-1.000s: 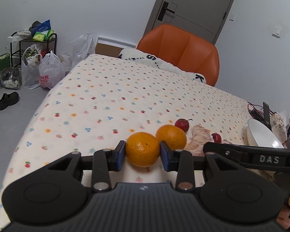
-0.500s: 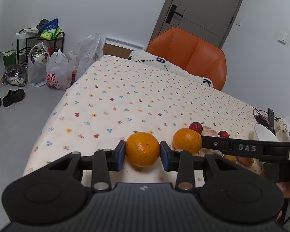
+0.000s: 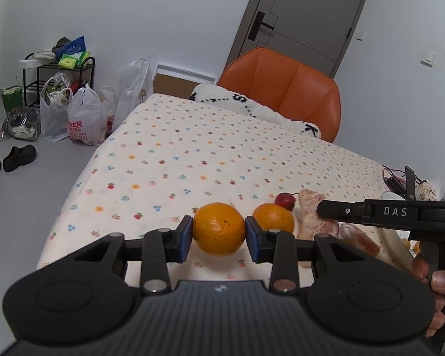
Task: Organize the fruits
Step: 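Grasp the peeled pomelo segment with the right tool while the left tool holds the orange, then carry the orange and pomelo segment to the white plate and open both tools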
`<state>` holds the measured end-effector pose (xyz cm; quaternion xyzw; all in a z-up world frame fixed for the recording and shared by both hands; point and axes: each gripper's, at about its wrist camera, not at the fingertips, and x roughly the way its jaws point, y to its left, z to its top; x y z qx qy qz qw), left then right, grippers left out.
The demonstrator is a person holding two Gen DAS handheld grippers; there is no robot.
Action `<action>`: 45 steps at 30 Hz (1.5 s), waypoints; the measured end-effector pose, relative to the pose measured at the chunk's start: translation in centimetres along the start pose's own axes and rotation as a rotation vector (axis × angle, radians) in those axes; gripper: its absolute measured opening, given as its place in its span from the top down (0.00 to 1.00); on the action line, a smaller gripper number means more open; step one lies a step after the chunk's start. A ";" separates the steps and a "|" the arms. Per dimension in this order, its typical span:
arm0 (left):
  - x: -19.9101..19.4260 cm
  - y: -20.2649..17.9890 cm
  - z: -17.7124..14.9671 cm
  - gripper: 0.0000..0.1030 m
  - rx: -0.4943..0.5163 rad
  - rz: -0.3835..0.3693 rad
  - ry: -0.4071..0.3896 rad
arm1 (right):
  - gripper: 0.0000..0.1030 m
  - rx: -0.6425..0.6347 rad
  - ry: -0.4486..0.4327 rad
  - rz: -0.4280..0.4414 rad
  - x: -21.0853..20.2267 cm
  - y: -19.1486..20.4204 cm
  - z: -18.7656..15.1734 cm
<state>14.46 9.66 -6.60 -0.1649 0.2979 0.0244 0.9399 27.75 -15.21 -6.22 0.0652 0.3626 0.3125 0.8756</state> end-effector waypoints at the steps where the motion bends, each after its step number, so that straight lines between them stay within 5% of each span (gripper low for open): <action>1: -0.1 -0.3 0.1 0.65 0.005 -0.002 -0.004 | 0.87 0.001 -0.004 0.006 -0.3 0.0 0.0; 15: -1.1 -3.8 0.4 0.65 0.051 -0.030 -0.036 | 0.87 0.005 -0.129 0.010 -5.3 -1.3 0.6; 45: 0.5 -13.8 -0.9 0.65 0.154 -0.148 -0.033 | 0.87 0.104 -0.247 -0.184 -13.4 -10.9 -1.9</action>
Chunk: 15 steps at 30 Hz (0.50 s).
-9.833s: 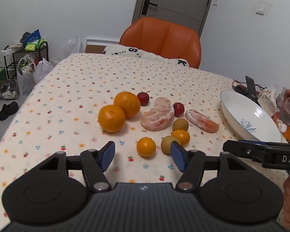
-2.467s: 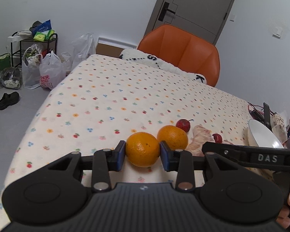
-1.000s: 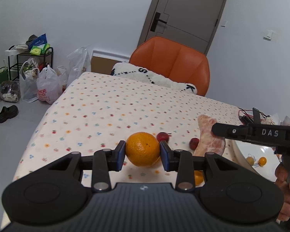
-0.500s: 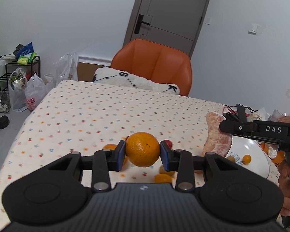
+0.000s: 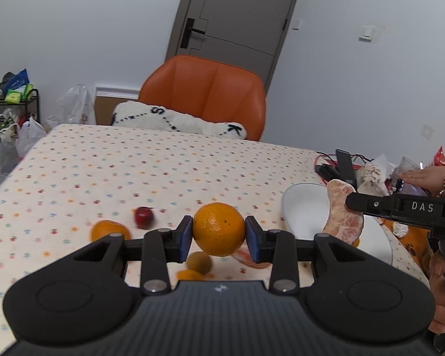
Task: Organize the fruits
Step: 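Carry the orange and pomelo segment to the white plate and open both tools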
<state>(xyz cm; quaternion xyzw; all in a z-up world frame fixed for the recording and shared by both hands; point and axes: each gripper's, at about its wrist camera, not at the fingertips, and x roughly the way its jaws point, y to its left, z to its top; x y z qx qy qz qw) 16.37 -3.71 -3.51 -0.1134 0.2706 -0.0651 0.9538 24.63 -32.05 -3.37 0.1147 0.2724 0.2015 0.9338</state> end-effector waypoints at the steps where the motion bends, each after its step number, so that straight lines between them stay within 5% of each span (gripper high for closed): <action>1: 0.3 -0.3 -0.1 0.65 0.000 -0.005 0.003 | 0.87 0.002 0.001 -0.006 -0.1 -0.4 -0.1; 8: 1.8 -2.8 -0.3 0.65 0.023 -0.039 0.023 | 0.86 0.021 0.025 -0.063 -0.5 -2.7 -0.4; 11: 2.3 -3.6 -0.2 0.65 0.036 -0.047 0.029 | 0.72 0.026 0.011 -0.091 -0.8 -3.4 -0.4; 15: 2.8 -4.5 -0.2 0.65 0.052 -0.056 0.035 | 0.67 0.055 0.000 -0.088 -1.1 -4.6 -0.4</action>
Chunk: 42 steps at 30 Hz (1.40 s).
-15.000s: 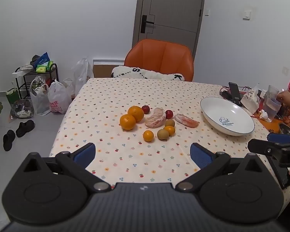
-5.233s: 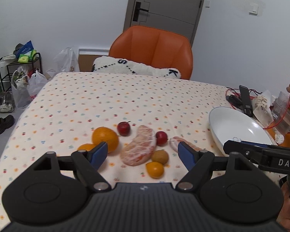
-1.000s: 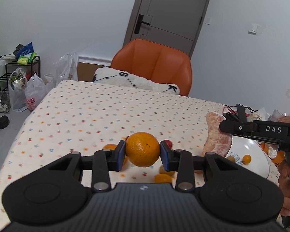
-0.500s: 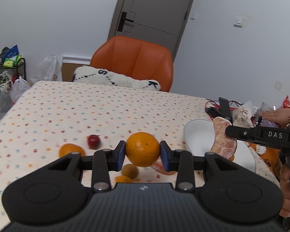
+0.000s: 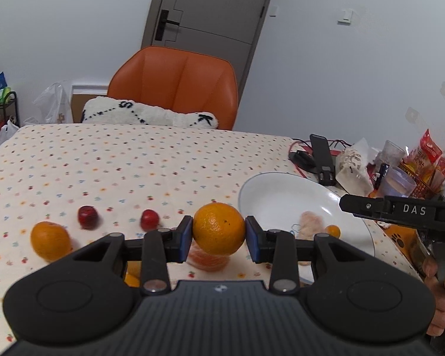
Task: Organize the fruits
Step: 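Carry the orange and pomelo segment to the white plate and open both tools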
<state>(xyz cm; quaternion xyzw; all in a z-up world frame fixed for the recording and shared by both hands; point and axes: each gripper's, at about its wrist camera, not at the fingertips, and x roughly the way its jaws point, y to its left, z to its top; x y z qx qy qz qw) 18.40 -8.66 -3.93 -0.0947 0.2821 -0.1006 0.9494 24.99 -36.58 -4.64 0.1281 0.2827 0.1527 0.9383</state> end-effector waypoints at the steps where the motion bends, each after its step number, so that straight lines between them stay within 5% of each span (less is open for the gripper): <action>1: 0.1 -0.2 0.0 0.65 0.005 -0.002 0.001 | 0.67 0.008 0.001 -0.001 0.0 -0.3 0.0; 18: 2.8 -5.0 0.0 0.61 0.077 -0.073 0.058 | 0.56 0.085 0.010 -0.055 -1.1 -4.2 -1.2; 33: 0.6 -1.2 0.0 0.27 0.037 0.065 0.051 | 0.43 0.061 0.020 0.014 -0.4 -1.4 -1.6; 42: -1.9 2.1 -0.1 0.21 0.008 0.141 0.035 | 0.35 0.014 0.032 0.064 0.4 1.9 -1.7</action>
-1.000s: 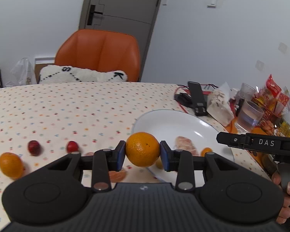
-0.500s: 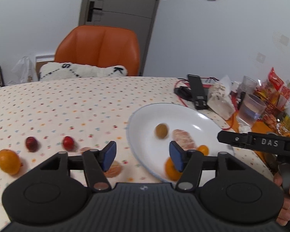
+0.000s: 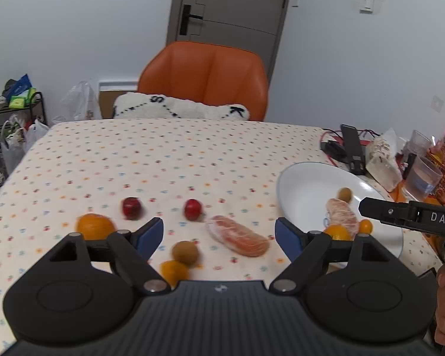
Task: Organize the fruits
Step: 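Carry the orange and pomelo segment to the white plate and open both tools, then grasp another large orange with the left tool while the right tool approaches a red plum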
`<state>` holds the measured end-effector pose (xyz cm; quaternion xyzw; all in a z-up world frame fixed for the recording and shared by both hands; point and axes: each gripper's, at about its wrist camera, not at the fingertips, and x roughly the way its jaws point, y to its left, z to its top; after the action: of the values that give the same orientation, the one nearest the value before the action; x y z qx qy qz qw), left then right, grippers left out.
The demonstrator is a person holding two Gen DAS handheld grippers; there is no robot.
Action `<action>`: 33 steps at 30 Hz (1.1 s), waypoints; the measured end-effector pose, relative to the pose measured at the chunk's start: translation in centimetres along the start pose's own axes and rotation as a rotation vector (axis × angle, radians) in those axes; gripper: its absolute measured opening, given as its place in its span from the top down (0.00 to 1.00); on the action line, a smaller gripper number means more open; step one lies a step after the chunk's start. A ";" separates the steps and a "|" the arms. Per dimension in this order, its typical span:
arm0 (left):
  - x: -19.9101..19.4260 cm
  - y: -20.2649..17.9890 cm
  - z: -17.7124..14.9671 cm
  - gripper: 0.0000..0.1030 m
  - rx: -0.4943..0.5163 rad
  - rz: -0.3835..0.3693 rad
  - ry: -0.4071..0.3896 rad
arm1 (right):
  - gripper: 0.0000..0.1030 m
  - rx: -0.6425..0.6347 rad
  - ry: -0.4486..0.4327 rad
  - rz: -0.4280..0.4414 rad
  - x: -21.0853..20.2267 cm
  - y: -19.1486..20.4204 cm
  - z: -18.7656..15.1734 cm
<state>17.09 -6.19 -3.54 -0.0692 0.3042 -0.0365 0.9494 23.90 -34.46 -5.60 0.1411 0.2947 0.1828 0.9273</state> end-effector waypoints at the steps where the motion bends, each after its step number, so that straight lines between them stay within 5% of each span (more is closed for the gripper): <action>1: -0.2 0.4 0.0 0.20 -0.003 0.006 -0.002 | 0.32 -0.006 0.000 0.006 0.1 0.4 0.0; 14: -1.8 4.1 -0.7 0.19 -0.039 0.059 0.005 | 0.19 -0.065 0.018 0.054 1.4 4.2 -0.2; 33: -2.0 9.0 -1.8 0.19 -0.103 0.080 0.008 | 0.20 -0.175 0.064 0.128 3.9 9.5 -0.9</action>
<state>14.67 2.77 -5.24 -0.1057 0.3119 0.0172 0.9441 23.88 -24.15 -4.72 0.0723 0.2975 0.2712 0.9125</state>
